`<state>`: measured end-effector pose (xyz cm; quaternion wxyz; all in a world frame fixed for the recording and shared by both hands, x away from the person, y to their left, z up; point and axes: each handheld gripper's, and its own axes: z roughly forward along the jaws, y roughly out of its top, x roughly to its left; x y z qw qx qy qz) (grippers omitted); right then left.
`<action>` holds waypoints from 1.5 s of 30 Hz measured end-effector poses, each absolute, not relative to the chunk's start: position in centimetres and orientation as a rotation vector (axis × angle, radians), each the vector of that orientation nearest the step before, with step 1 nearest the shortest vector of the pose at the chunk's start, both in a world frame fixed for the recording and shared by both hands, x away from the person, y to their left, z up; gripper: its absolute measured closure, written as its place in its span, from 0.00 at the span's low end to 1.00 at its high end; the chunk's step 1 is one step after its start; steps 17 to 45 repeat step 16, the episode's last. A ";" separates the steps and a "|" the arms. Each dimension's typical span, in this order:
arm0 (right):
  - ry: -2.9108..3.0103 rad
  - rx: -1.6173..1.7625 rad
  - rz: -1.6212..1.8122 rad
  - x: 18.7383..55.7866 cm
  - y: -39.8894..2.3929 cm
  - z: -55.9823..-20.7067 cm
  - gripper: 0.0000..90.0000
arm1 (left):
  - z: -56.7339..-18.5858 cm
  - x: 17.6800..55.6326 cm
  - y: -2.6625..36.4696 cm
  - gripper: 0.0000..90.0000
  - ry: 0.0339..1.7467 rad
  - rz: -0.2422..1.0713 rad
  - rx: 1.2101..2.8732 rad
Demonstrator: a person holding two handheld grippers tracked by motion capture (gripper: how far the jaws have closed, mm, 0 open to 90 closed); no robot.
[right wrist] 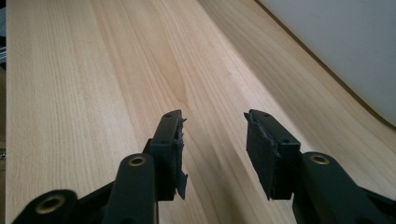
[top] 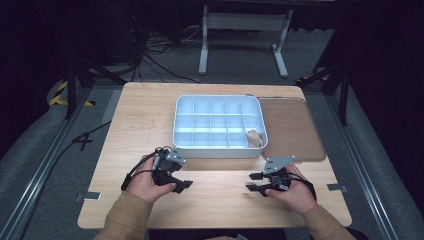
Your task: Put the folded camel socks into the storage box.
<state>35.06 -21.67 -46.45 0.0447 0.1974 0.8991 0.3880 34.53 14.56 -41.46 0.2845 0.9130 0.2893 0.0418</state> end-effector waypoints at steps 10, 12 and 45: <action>2.736 0.542 1.156 34.4 -20.7 -47.5 0.51 | -42.4 34.4 14.7 0.35 0.769 0.079 2.476; 2.737 0.541 1.154 34.4 -20.6 -47.6 0.49 | -42.6 34.4 14.8 0.34 0.774 0.080 2.487; 2.744 0.521 1.152 34.6 -20.2 -47.7 0.45 | -43.1 34.2 15.5 0.34 0.796 0.093 2.483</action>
